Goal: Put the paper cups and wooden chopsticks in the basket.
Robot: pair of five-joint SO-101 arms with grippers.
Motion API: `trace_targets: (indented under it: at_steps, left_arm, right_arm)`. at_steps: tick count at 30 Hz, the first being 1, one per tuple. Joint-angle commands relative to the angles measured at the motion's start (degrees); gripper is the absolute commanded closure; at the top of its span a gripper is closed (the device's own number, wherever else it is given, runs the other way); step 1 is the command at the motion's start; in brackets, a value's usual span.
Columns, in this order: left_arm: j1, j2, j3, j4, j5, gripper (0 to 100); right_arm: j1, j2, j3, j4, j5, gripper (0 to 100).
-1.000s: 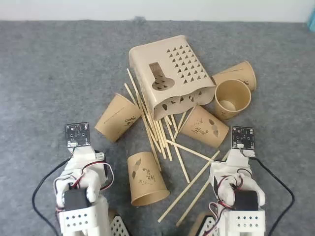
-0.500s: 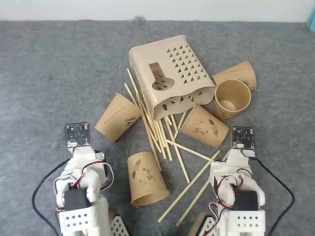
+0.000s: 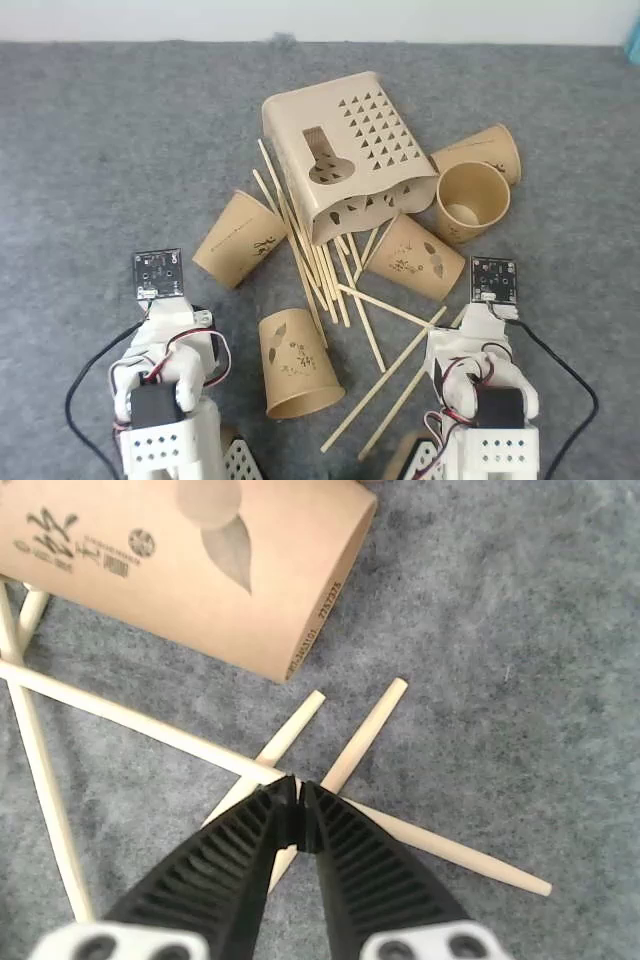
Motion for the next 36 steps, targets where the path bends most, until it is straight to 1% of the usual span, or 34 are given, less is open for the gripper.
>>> trace_targets:
  at_steps: [1, 13, 17, 19, 22, 24, 27, 29, 30, 31, 33, 36]
  left_arm:
    - [0.26, -0.09, -0.31, 0.26, 0.62, 99]
    - [0.09, -0.09, -0.31, 0.35, 0.62, 99]
    - [0.26, -0.18, -3.74, -0.70, 0.53, 99]
    - [-0.18, -0.18, -7.43, -1.49, 0.53, 99]
    - [0.26, -0.18, -11.38, -2.11, 0.53, 99]
    - [1.41, -0.18, -12.70, -6.07, 0.53, 99]
    - [6.59, 0.09, -12.70, -11.87, -1.32, 98]
    - [11.25, 0.18, -12.79, -13.36, -2.29, 94]
    - [13.98, 0.26, -12.97, -13.45, -1.41, 91]
    - [16.09, 0.26, -13.05, -13.54, 0.35, 87]
    - [19.25, 0.35, -13.85, -13.71, 5.45, 82]
    - [22.33, 0.44, -17.01, -13.80, 9.32, 80]
  right_arm:
    - [-0.57, -0.92, 0.97, 0.66, 0.62, 99.1]
    - [-2.07, -0.92, 0.97, 0.66, 0.62, 99.0]
    - [-1.19, -0.92, 0.70, 0.75, 0.79, 98.9]
    - [2.07, -0.92, -0.53, 0.92, 0.79, 98.9]
    - [9.27, -0.92, -0.79, 0.66, 1.32, 98.9]
    - [12.35, -0.92, -0.88, 0.40, 5.89, 98.9]
    - [15.34, -0.92, -0.62, 0.40, 20.04, 98.9]
    - [16.22, -0.92, -0.62, 0.84, 29.36, 99.1]
    - [16.22, -0.92, -0.62, 0.92, 32.35, 99.1]
    - [15.96, -0.92, -0.62, 0.92, 32.97, 99.1]
    - [15.69, -0.92, -0.62, 0.92, 31.03, 99.1]
    - [15.78, -0.92, -0.62, 0.84, 29.89, 99.1]
